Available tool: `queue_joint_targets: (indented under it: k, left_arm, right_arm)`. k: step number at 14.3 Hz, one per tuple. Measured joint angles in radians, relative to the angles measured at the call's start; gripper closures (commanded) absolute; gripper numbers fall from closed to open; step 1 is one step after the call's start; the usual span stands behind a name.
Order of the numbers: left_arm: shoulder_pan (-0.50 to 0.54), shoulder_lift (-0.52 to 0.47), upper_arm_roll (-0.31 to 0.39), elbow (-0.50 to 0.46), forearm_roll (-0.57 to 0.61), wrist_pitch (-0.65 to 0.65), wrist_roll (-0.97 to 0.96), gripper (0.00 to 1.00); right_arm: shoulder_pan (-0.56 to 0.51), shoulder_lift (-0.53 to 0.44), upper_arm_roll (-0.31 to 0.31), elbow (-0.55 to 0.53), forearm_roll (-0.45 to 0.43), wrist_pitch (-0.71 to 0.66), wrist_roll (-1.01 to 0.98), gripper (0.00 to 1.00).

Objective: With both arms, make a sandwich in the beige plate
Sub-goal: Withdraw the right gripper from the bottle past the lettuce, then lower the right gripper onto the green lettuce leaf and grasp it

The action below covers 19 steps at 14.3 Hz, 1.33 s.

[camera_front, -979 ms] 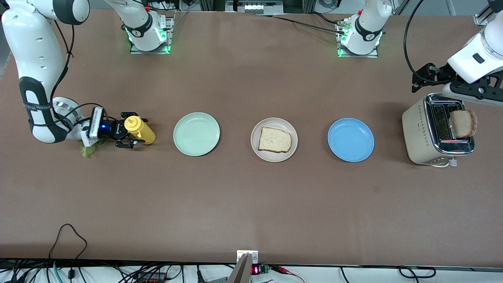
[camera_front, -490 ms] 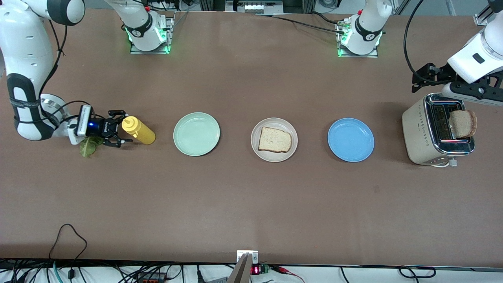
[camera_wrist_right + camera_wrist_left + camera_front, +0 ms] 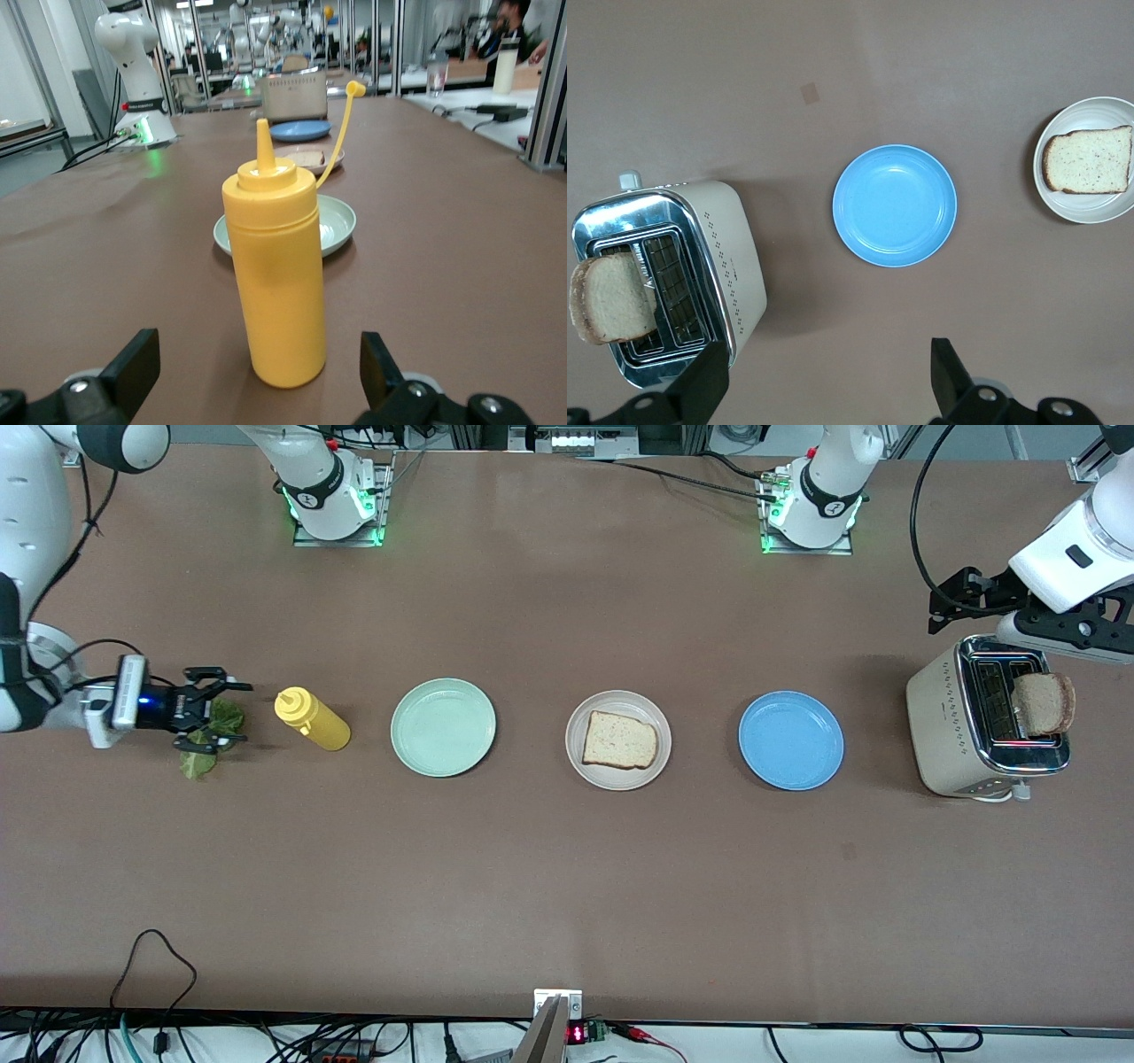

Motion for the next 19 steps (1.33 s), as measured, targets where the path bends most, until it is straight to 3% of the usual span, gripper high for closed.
queue_joint_targets:
  k: [4,9,12,19]
  left_arm:
    - [0.000,0.000,0.000,0.000,0.000,0.000,0.000,0.00]
    - [0.000,0.000,0.000,0.000,0.000,0.000,0.000,0.00]
    - [0.000,0.000,0.000,0.000,0.000,0.000,0.000,0.00]
    - [0.000,0.000,0.000,0.000,0.000,0.000,0.000,0.00]
  right_arm:
    - [0.001,-0.051,-0.027,0.102,-0.088,0.002,0.184,0.00]
    - [0.019,-0.076,-0.040,0.305,-0.168,0.001,0.464,0.00]
    - [0.064,-0.101,-0.052,0.343,-0.220,0.020,0.613,0.00]
    - [0.247,-0.247,-0.080,0.335,-0.560,0.248,1.109,0.00]
